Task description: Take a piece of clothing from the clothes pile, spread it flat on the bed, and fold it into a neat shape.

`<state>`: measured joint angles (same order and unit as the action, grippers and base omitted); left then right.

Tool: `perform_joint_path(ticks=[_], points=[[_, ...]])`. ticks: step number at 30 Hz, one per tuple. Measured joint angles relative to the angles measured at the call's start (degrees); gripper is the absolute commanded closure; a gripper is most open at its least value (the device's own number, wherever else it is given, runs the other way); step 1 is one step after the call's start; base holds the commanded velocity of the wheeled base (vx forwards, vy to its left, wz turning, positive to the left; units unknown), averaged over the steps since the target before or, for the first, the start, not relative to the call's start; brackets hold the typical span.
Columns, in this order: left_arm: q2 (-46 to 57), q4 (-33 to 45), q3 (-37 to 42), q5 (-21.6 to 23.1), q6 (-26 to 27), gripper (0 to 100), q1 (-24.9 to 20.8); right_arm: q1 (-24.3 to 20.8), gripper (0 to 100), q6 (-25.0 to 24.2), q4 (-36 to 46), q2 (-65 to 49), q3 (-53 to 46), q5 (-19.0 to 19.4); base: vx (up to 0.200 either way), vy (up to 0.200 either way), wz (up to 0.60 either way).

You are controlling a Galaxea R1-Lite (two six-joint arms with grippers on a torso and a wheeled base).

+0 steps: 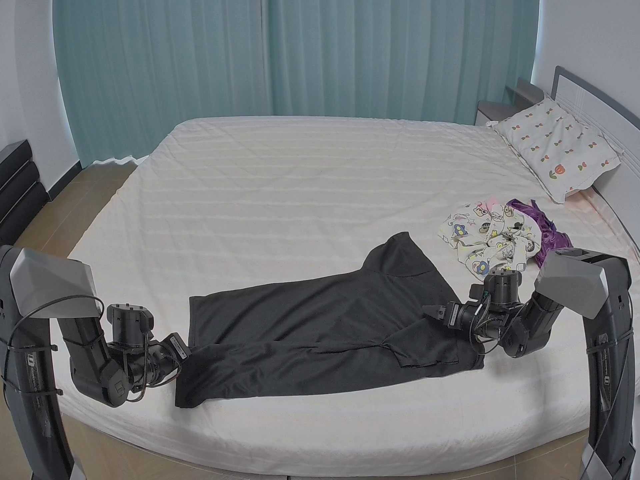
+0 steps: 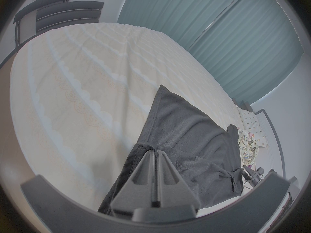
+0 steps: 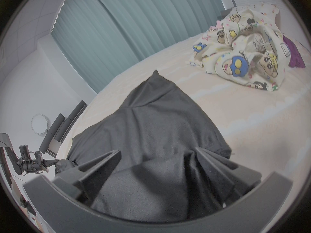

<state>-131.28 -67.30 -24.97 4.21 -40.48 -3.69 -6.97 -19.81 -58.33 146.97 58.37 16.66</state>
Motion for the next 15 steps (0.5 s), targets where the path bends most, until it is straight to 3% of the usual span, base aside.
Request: perform_joint_path(ticks=[15], points=[[1.6, 0.0, 0.1, -0.1, -0.8, 100, 0.1, 1.2, 100, 0.0, -0.9, -1.1, -1.3, 0.5, 0.000, 0.000, 0.00]])
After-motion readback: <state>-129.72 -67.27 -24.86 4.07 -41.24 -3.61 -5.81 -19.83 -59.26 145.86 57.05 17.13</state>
